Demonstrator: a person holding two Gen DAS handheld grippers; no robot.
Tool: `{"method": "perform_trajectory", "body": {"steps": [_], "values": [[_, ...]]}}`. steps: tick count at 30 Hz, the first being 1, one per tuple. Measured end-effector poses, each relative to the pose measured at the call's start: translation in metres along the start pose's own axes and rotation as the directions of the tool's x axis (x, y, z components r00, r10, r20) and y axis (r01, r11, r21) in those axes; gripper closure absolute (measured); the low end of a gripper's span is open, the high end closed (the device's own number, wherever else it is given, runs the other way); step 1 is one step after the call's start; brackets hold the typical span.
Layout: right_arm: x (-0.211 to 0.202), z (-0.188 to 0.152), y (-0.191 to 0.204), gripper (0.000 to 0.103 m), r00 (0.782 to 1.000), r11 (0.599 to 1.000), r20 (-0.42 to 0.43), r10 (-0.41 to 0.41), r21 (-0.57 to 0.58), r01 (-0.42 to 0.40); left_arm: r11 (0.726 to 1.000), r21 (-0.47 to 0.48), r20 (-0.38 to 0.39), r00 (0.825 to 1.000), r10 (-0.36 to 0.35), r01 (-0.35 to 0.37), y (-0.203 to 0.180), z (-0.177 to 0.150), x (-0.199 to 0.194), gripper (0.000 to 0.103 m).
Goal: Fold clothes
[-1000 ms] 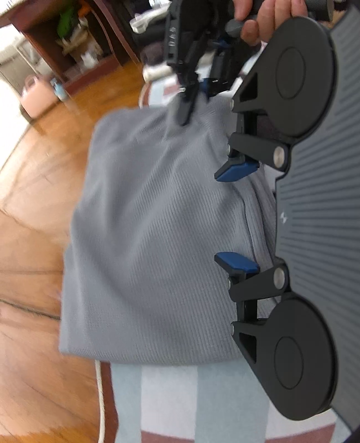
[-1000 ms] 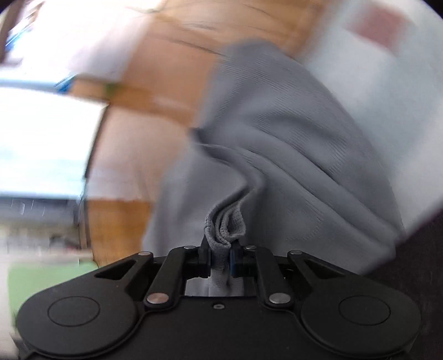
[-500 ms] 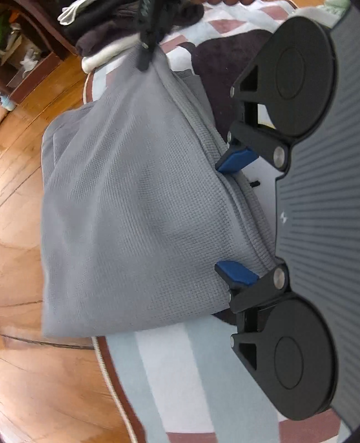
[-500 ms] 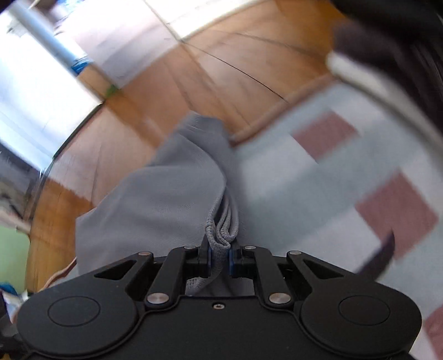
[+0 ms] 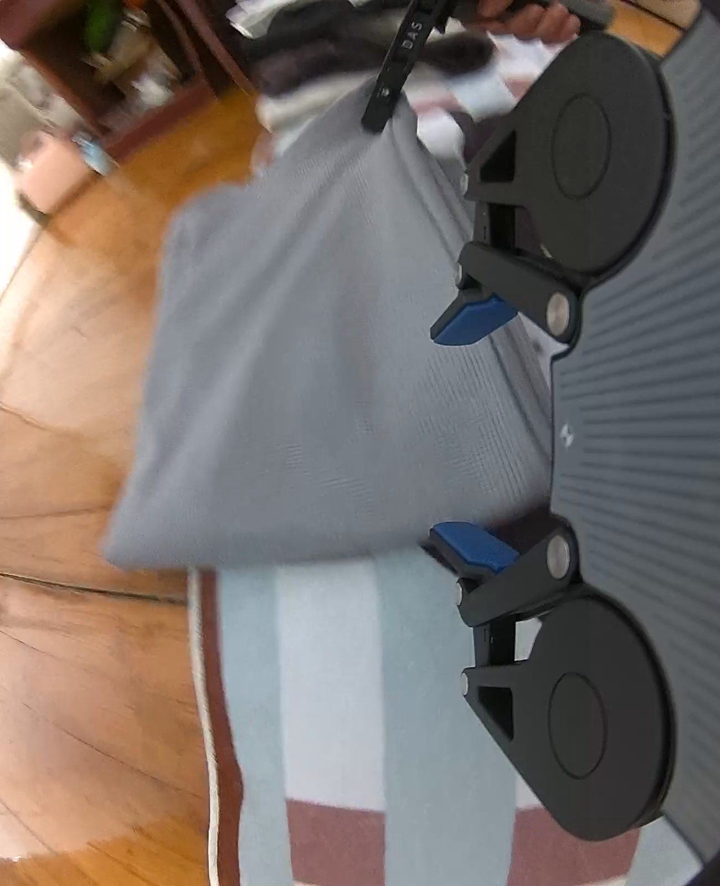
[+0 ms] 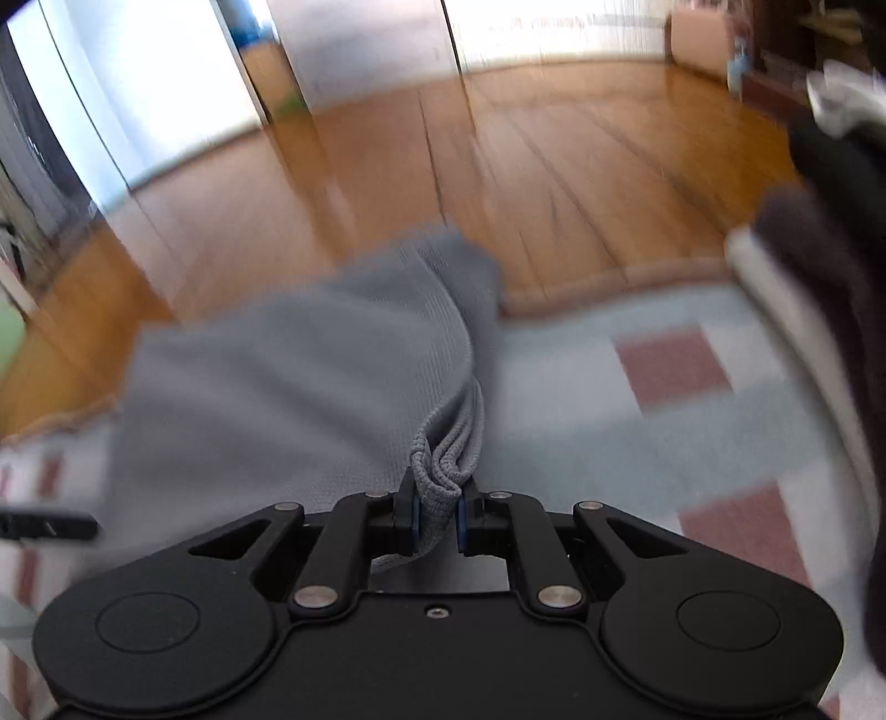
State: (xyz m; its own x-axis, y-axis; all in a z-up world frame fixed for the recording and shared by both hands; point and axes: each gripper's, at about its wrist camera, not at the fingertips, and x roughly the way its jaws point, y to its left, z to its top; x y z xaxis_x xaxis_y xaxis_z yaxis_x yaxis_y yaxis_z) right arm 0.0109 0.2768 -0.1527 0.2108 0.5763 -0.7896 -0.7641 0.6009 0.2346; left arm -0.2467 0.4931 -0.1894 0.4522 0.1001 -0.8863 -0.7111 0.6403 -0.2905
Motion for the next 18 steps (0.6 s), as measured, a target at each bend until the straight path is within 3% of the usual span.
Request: {"method": "perform_trajectory", "body": {"steps": [3, 4, 6, 8, 11, 15, 18], "values": [[0.015, -0.007, -0.01, 0.087, 0.999, 1.0, -0.031, 0.017, -0.01, -0.018, 0.997, -0.004, 0.017, 0.997, 0.075, -0.075, 0.006, 0.003, 0.001, 0.033], [0.017, -0.002, -0.011, 0.081, 0.999, 1.0, -0.048, 0.015, -0.021, -0.016, 0.995, -0.007, 0.024, 0.995, 0.099, -0.099, 0.008, 0.004, 0.0, 0.033], [0.012, 0.011, -0.012, 0.075, 0.999, 0.999, -0.049, -0.01, -0.045, 0.007, 0.998, -0.034, 0.083, 0.995, 0.05, -0.048, 0.014, 0.007, -0.008, 0.033], [-0.004, 0.024, -0.015, 0.073, 1.0, 0.998, 0.017, -0.019, -0.067, 0.02, 0.999, -0.047, 0.151, 0.988, -0.018, 0.025, 0.019, 0.01, -0.012, 0.033], [-0.016, 0.054, -0.016, 0.073, 0.994, 0.992, 0.07, 0.082, -0.1, -0.075, 0.998, -0.016, 0.212, 0.976, -0.054, 0.059, 0.014, 0.016, -0.01, 0.033], [0.015, 0.1, 0.005, 0.074, 0.974, 0.936, -0.035, 0.223, -0.27, -0.224, 0.997, 0.037, 0.244, 0.967, -0.078, 0.071, 0.007, 0.03, 0.001, 0.033], [0.057, 0.125, 0.008, 0.073, 0.971, 0.939, -0.109, 0.215, -0.251, -0.236, 0.997, 0.059, 0.265, 0.962, -0.067, 0.054, 0.01, 0.047, 0.013, 0.033]]}}
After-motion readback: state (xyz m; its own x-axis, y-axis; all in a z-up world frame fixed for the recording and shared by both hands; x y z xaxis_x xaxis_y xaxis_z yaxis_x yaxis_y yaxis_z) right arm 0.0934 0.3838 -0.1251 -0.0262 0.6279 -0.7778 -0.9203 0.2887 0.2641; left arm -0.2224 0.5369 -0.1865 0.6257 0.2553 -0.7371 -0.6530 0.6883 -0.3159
